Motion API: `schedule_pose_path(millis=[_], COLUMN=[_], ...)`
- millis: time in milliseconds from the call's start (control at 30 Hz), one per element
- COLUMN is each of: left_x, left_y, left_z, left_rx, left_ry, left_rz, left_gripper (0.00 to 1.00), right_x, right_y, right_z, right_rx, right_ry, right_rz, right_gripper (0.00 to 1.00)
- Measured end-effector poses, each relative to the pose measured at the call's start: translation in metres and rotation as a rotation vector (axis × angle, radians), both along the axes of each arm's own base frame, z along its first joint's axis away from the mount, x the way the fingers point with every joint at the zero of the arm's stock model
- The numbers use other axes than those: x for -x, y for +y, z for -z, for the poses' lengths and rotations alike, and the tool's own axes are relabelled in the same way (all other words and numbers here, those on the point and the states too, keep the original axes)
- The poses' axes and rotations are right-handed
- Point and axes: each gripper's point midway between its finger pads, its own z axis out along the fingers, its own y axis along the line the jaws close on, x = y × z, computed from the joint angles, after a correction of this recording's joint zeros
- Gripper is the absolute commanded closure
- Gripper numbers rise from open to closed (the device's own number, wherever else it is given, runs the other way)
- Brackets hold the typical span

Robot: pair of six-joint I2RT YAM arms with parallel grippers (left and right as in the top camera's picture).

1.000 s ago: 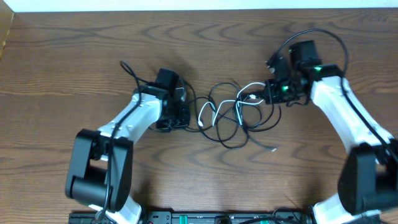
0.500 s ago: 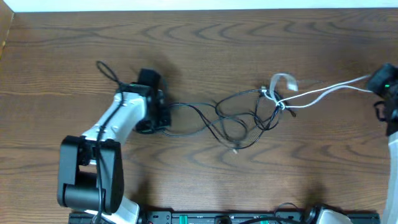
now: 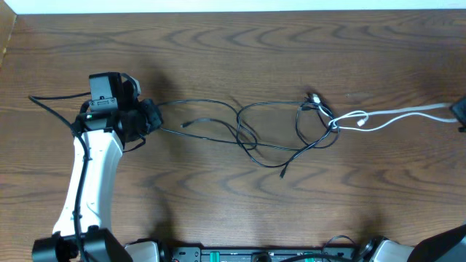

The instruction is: Untangle cables

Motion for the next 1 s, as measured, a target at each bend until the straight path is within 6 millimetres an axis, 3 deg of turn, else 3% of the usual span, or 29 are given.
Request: schedule_pose_path(millis=[33, 100, 167, 233, 300, 367, 433, 467, 567, 633, 667, 700, 767, 800, 867, 933, 967, 1000], left_x=[-0.002, -0.003, -0.004, -0.008, -0.006, 0.007, 0.023, 0.028, 0.042, 0.051, 0.057, 0.064, 0.07, 0.073, 0.08, 0.076, 0.074, 0.074], left_y=[0.001, 0.006, 0.01, 0.002, -0.026, -0.071, -0.116, -0.128, -0.158, -0.178, -0.189, -0.202, -0.215, -0.223, -0.243, -0.258, -0.267, -0.275], left_z=[-0.007, -0.015, -0.018, -0.021, -0.021, -0.018, -0.015, -0.014, -0.008, 0.001, 0.008, 0.018, 0.029, 0.035, 0.043, 0.037, 0.033, 0.03], left_rx=[-0.005, -0.029, -0.027, -0.006, 0.016, -0.013, -0.044, -0.061, -0.095, -0.107, -0.111, -0.116, -0.121, -0.123, -0.123, -0.109, -0.099, -0.092], left_ry=[-0.026, -0.056, -0.06, -0.074, -0.069, -0.056, -0.057, -0.057, -0.055, -0.036, -0.017, 0.005, 0.026, 0.033, 0.026, -0.036, -0.073, -0.098], left_rz=[-0.007, -0.035, -0.079, -0.085, -0.005, 0.187, 0.375, 0.423, 0.542, 0.613, 0.652, 0.699, 0.74, 0.765, 0.822, 0.845, 0.86, 0.873], left_gripper=[0.93, 0.92, 0.63, 0.46, 0.22, 0.07, 0.05, 0.06, 0.05, 0.05, 0.05, 0.05, 0.05, 0.04, 0.01, 0.01, 0.0, 0.0], right_x=[-0.012, -0.015, -0.011, -0.011, -0.017, -0.018, -0.016, -0.013, -0.006, 0.0, 0.003, 0.012, 0.018, 0.019, 0.011, -0.006, -0.011, -0.012], right_y=[0.013, 0.026, 0.036, 0.055, 0.093, 0.118, 0.154, 0.169, 0.186, 0.167, 0.159, 0.139, 0.118, 0.113, 0.11, 0.134, 0.164, 0.18], right_z=[-0.005, -0.004, 0.001, 0.003, 0.003, 0.005, 0.01, 0.012, 0.02, 0.031, 0.033, 0.037, 0.037, 0.036, 0.033, 0.029, 0.026, 0.023], right_rx=[-0.017, -0.039, -0.075, -0.116, -0.148, -0.161, -0.171, -0.171, -0.133, -0.049, -0.028, 0.018, 0.08, 0.098, 0.104, 0.034, -0.045, -0.082], right_ry=[-0.044, -0.049, -0.03, -0.028, -0.029, -0.016, 0.023, 0.042, 0.117, 0.221, 0.248, 0.316, 0.358, 0.362, 0.324, 0.237, 0.176, 0.142], right_rz=[-0.092, -0.165, -0.201, -0.285, -0.441, -0.539, -0.659, -0.713, -0.768, -0.644, -0.598, -0.467, -0.345, -0.313, -0.285, -0.432, -0.597, -0.683], right_gripper=[0.99, 0.99, 0.99, 0.99, 0.99, 0.99, 0.99, 0.99, 0.99, 0.95, 0.78, 0.64, 0.45, 0.39, 0.35, 0.32, 0.31, 0.3])
